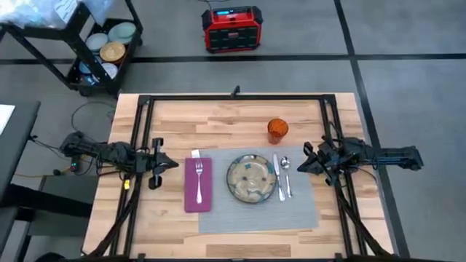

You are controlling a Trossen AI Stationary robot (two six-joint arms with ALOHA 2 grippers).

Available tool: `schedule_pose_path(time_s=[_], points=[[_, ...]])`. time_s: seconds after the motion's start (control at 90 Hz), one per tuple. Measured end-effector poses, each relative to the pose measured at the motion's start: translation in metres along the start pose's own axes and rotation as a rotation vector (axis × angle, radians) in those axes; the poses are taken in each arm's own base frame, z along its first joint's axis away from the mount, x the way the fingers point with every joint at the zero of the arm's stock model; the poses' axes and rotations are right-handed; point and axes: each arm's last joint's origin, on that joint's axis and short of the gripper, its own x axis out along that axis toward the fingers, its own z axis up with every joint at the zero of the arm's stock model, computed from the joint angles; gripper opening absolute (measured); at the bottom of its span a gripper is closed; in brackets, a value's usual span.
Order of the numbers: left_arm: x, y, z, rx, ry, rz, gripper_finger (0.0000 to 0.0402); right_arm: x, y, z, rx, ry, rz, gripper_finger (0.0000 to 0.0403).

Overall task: Set table place
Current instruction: Return to Home Position

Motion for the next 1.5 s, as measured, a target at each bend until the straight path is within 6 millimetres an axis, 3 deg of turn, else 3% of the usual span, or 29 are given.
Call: schedule_pose_path(time_s=[0.433, 0.556, 0.722, 0.911, 1.5], points=[[0.000, 0.000, -0.006, 0.032, 0.071, -0.001, 0.0000, 0.000, 0.001, 0.003, -0.030, -0.035, 0.000, 0.0000], [0.000, 0.000, -0.006, -0.103, 0.067, 0.006, 0.0000, 0.000, 0.001, 0.003, 0.017, -0.036, 0.002, 0.0000], [0.000, -0.001, -0.008, -0.330, 0.073, -0.006, 0.0000, -0.001, 0.003, 0.007, -0.068, -0.074, 0.015, 0.0000], [0.001, -0.002, -0.006, -0.379, -0.001, -0.042, 0.0000, -0.001, 0.002, 0.005, -0.128, -0.059, 0.008, 0.0000], [0.001, -0.004, -0.010, -0.417, 0.057, -0.061, 0.0000, -0.001, 0.000, 0.001, -0.098, -0.012, -0.010, 0.0000]])
